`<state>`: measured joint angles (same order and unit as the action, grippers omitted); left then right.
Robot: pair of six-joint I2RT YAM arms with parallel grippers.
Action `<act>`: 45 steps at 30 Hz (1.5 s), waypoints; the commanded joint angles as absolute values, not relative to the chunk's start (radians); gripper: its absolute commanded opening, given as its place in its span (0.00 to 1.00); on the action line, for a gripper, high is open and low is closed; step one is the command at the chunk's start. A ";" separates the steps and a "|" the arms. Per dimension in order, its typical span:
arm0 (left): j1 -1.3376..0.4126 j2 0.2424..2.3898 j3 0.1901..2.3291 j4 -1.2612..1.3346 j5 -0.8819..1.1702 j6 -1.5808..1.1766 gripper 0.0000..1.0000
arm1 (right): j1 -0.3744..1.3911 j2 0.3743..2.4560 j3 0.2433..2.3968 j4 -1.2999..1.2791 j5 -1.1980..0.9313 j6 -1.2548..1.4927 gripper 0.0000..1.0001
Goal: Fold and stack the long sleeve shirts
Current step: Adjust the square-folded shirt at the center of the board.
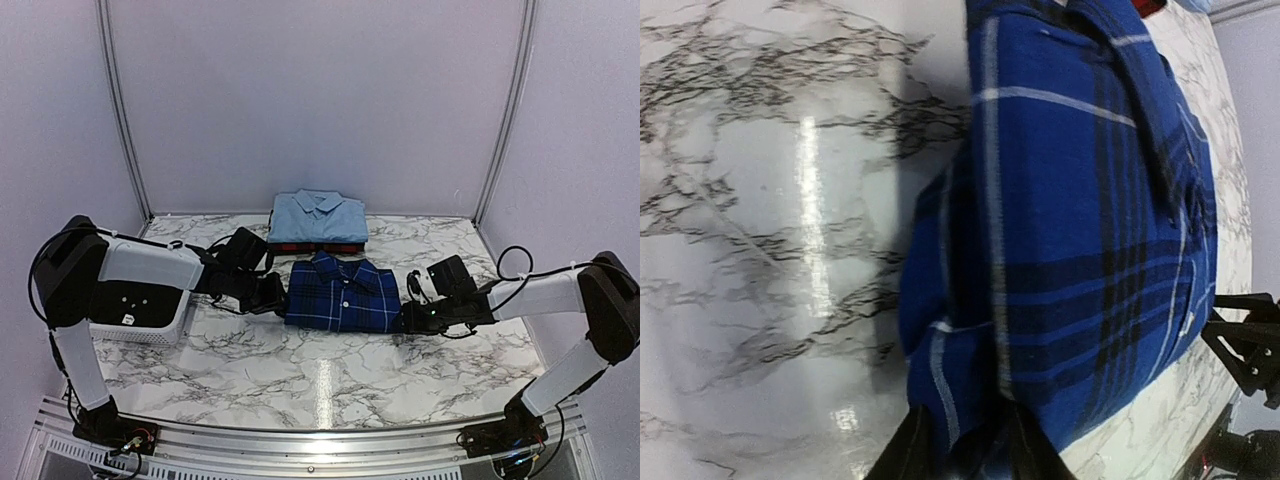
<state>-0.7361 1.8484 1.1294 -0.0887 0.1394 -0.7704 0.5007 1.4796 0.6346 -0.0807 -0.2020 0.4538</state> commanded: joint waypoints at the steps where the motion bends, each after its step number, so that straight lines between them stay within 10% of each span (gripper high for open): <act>1: -0.774 1.882 1.139 0.031 0.215 -0.794 0.25 | 0.544 1.501 0.633 -0.034 -0.208 0.483 0.41; 13: -0.869 1.816 1.085 0.034 0.239 -0.855 0.05 | 0.575 1.462 0.623 -0.086 -0.201 0.494 0.03; 23: -0.924 1.723 0.802 0.101 0.251 -1.030 0.00 | 0.655 1.284 0.478 -0.178 -0.202 0.581 0.01; 25: -0.937 1.705 0.795 0.098 0.258 -1.027 0.01 | 0.654 1.255 0.483 -0.214 -0.183 0.575 0.11; 32: -0.904 1.588 0.843 -0.063 0.149 -0.959 0.49 | 0.646 1.260 0.632 -0.324 -0.086 0.510 0.52; 45: -0.752 1.652 0.934 -0.013 0.209 -0.861 0.62 | 0.494 1.454 0.776 -0.118 -0.173 0.377 0.59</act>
